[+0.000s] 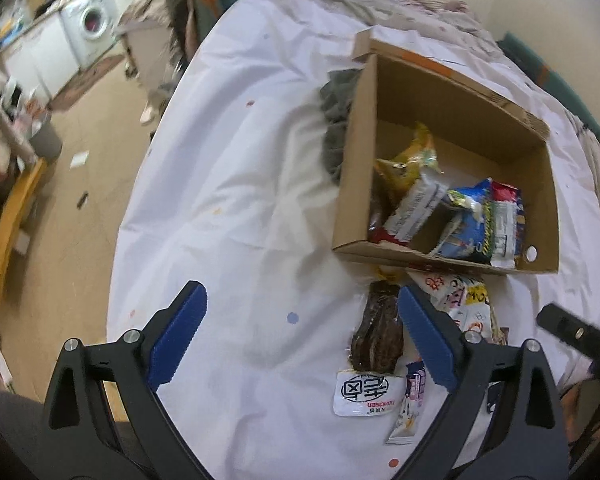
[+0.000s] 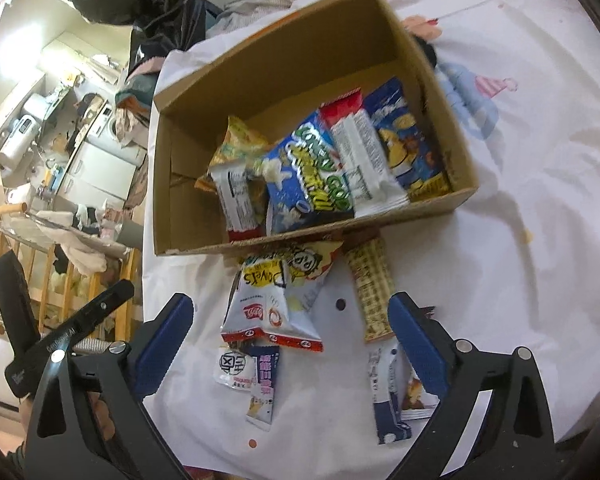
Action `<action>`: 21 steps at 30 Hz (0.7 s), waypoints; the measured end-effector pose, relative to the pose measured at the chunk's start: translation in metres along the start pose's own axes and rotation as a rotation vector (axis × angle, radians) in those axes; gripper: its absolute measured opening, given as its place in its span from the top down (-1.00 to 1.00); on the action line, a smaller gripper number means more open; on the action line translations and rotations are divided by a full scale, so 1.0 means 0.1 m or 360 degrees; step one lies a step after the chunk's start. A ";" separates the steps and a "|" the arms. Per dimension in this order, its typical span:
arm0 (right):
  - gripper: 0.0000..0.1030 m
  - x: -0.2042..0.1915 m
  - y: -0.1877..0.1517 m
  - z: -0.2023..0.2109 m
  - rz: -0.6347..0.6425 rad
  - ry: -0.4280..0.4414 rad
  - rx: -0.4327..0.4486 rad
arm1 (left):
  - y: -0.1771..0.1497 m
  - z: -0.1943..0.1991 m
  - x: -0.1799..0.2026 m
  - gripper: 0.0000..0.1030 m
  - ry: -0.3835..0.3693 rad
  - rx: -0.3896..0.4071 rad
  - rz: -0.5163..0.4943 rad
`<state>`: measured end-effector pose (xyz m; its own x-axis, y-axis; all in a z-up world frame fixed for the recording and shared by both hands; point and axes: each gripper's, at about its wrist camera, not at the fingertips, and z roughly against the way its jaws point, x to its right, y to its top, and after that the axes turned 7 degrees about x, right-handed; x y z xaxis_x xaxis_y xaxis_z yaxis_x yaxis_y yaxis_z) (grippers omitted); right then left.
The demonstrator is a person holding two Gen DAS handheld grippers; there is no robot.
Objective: Organize snacks
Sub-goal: 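Withdraw both open tools from the box toward the snacks beside it, then grasp the yellow-white chip bag with the right tool while the left tool grasps the brown vacuum-packed snack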
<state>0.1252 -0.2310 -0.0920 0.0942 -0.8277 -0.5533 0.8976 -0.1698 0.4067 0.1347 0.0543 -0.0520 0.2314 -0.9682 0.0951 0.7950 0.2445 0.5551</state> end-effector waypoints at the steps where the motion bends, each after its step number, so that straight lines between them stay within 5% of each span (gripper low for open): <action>1: -0.94 -0.02 -0.01 -0.06 0.0006 -0.0001 -0.0026 | 0.00 -0.02 -0.01 -0.84 0.0003 -0.0013 0.0014; 12: -0.92 -0.30 0.02 -0.88 0.0087 -0.0185 -0.0268 | 0.04 -0.05 0.05 -0.84 -0.0018 -0.0017 0.0008; 14: -0.61 -0.34 -0.01 -0.98 0.0170 -0.0212 -0.0342 | 0.03 -0.04 0.05 -0.84 -0.0011 -0.0010 -0.0002; 15: -0.27 -0.35 -0.04 -1.00 0.0188 -0.0214 -0.0374 | 0.03 -0.05 0.04 -0.84 -0.0010 -0.0011 0.0001; 21: 0.18 -0.29 -0.11 -0.76 0.0173 -0.0145 -0.0367 | 0.03 -0.11 0.02 -0.84 -0.0021 -0.0055 0.0037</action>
<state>0.1453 -0.1640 -0.1356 0.1656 -0.8809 -0.4434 0.9597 0.0403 0.2783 0.1435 0.0533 -0.0591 0.2431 -0.9627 0.1187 0.8086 0.2687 0.5235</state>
